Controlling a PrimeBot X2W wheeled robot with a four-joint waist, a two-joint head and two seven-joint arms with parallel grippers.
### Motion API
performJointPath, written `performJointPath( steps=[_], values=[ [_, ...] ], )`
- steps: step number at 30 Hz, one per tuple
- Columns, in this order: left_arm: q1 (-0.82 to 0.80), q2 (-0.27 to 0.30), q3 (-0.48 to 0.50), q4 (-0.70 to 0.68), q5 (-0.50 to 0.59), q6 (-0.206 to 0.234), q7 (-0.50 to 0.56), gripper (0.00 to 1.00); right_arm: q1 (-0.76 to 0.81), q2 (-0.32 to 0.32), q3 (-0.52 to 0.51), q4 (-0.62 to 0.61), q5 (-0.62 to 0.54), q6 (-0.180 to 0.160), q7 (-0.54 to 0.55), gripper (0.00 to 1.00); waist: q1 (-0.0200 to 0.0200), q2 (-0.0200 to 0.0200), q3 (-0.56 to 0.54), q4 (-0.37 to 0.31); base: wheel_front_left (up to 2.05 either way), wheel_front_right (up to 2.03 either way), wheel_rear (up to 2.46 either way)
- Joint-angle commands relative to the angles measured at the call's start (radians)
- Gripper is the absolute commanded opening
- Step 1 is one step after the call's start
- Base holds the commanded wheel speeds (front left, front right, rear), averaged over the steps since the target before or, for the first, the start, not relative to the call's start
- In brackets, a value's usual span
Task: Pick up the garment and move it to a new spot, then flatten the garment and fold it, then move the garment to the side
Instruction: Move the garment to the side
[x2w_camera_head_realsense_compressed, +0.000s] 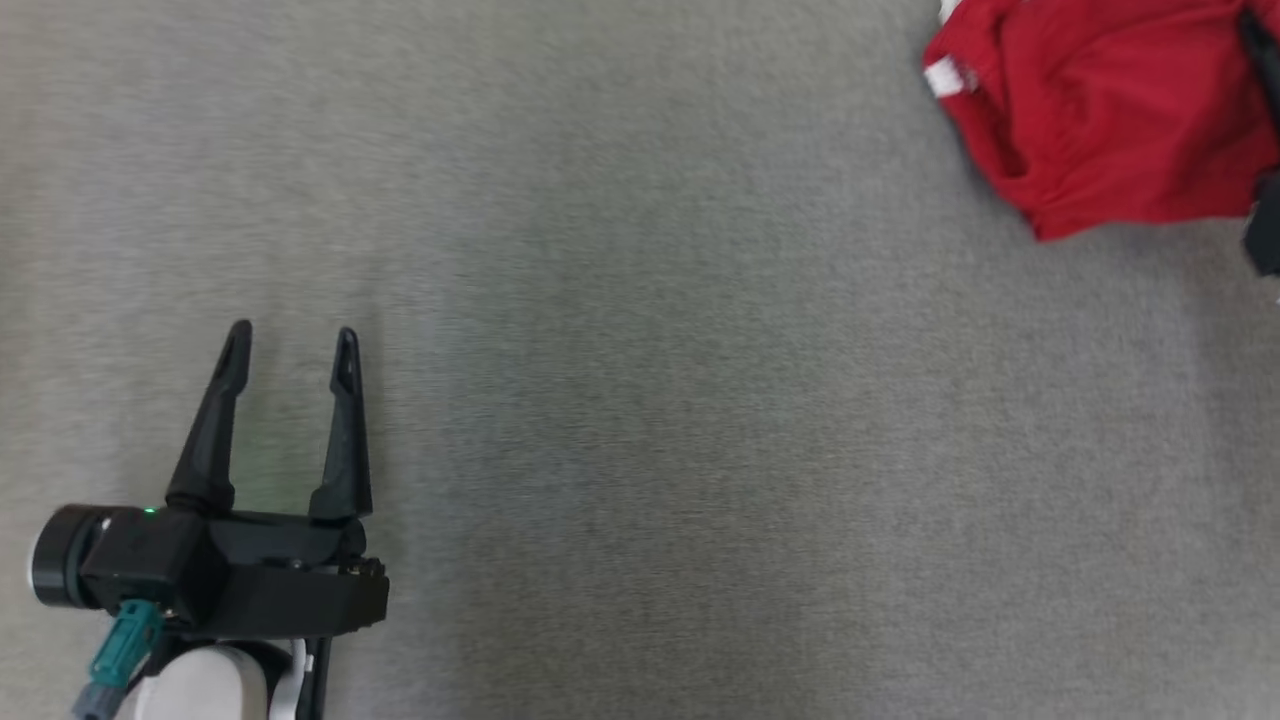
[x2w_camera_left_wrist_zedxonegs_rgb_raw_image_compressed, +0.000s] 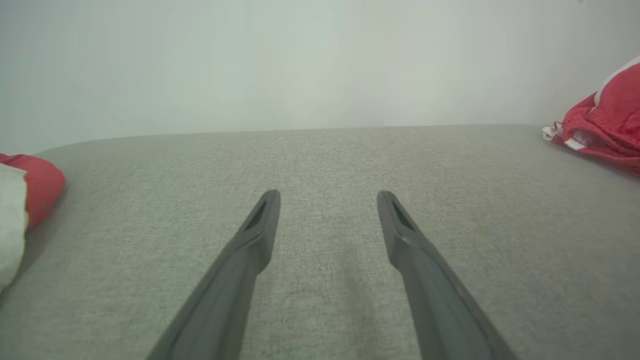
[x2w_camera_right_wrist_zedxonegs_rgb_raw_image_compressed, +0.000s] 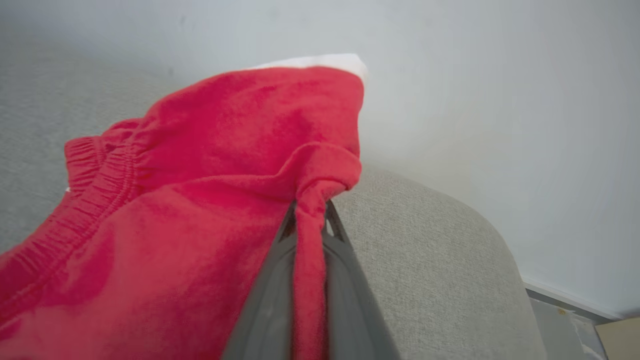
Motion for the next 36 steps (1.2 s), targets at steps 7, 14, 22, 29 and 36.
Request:
performJointPath(
  steps=[7, 14, 22, 29, 36],
  values=[
    [-0.030, 0.042, 0.013, -0.053, 0.038, -0.010, 0.000, 1.00, -0.067, -0.088, -0.012, -0.057, 0.041, -0.003, 0.020, 0.00, -0.0003, -0.0003, 0.185, -0.202, 0.00, 0.00, 0.00],
    [-0.015, 0.064, 0.017, -0.084, 0.051, -0.006, 0.000, 1.00, -0.104, -0.130, -0.016, -0.060, 0.061, -0.003, 0.041, 0.00, -0.0003, -0.0003, 0.220, -0.256, 0.00, 0.00, 0.00],
    [-0.008, 0.073, 0.006, -0.084, 0.050, -0.005, 0.008, 1.00, -0.184, -0.133, -0.001, -0.031, 0.038, -0.003, 0.061, 0.00, -0.0003, -0.0003, 0.251, -0.279, 0.00, 0.00, 0.00],
    [-0.021, 0.069, -0.011, -0.065, 0.042, -0.005, 0.011, 1.00, -0.238, -0.117, 0.014, 0.033, 0.003, -0.003, 0.080, 0.34, -0.0003, -0.0003, 0.258, -0.266, 0.00, 0.00, 0.00],
    [-0.012, 0.054, -0.007, -0.039, 0.022, 0.006, 0.009, 1.00, -0.252, -0.089, 0.002, 0.094, -0.055, -0.003, -0.003, 1.00, -0.0003, -0.0003, 0.208, -0.237, 0.00, 0.00, 0.00]
  ],
)
